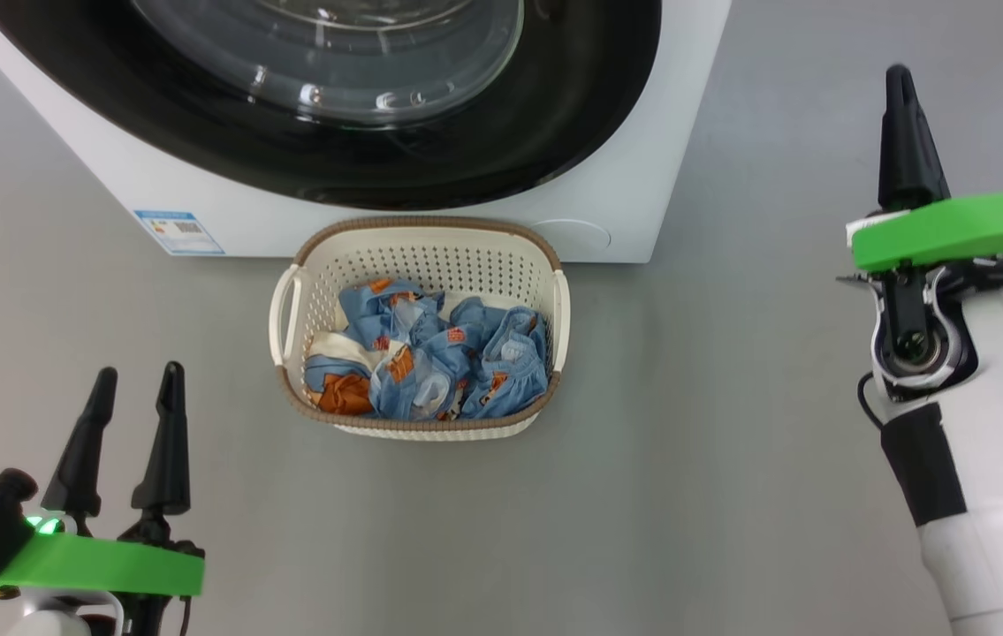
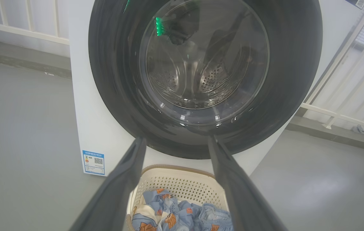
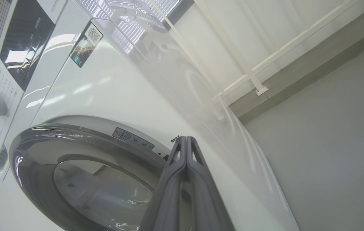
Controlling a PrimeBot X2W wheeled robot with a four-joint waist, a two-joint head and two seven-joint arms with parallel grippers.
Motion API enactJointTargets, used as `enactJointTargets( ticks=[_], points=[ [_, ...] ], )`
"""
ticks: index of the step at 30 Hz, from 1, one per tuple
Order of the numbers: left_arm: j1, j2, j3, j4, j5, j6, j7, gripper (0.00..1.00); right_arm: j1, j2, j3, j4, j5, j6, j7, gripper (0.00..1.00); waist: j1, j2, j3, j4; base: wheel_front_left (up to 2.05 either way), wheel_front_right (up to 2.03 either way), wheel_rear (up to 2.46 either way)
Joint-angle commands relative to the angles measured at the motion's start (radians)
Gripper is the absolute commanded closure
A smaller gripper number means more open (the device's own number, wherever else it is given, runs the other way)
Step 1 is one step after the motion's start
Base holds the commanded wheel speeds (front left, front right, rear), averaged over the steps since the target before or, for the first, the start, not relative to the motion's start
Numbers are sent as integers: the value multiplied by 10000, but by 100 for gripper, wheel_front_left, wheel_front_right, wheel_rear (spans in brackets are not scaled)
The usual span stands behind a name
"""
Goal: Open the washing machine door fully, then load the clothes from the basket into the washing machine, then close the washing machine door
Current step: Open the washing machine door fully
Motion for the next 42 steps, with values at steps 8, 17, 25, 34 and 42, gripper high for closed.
enactJointTargets(
  ticks=[8, 17, 25, 34, 42],
  points=[
    [-564, 580, 235, -551, -365, -21, -65, 0, -1177, -288, 386, 28, 1859, 58, 859, 100, 0, 0, 698, 263, 0, 0, 0],
    [-805, 778, 174, -728, -627, -21, -65, 0, -2232, -686, 859, 58, 3253, 58, 1654, 100, 0, 0, 1462, 516, 0, 0, 0],
    [-1089, 872, 137, -1106, -760, -21, -65, 0, -3478, -781, 1207, 360, 3919, 58, 2376, 100, 0, 0, 2113, 704, 0, 0, 0],
    [-1130, 854, 85, -1227, -821, -21, -65, 0, -4532, -849, 903, 738, 5250, 58, 3397, 100, 0, 0, 2386, 898, 0, 0, 0],
    [-1219, 775, -16, -1131, -935, -21, -65, 0, -5425, -1031, 1035, 1428, 5538, 58, 4472, 100, 0, 0, 2619, 1191, 0, 0, 0]
  ],
)
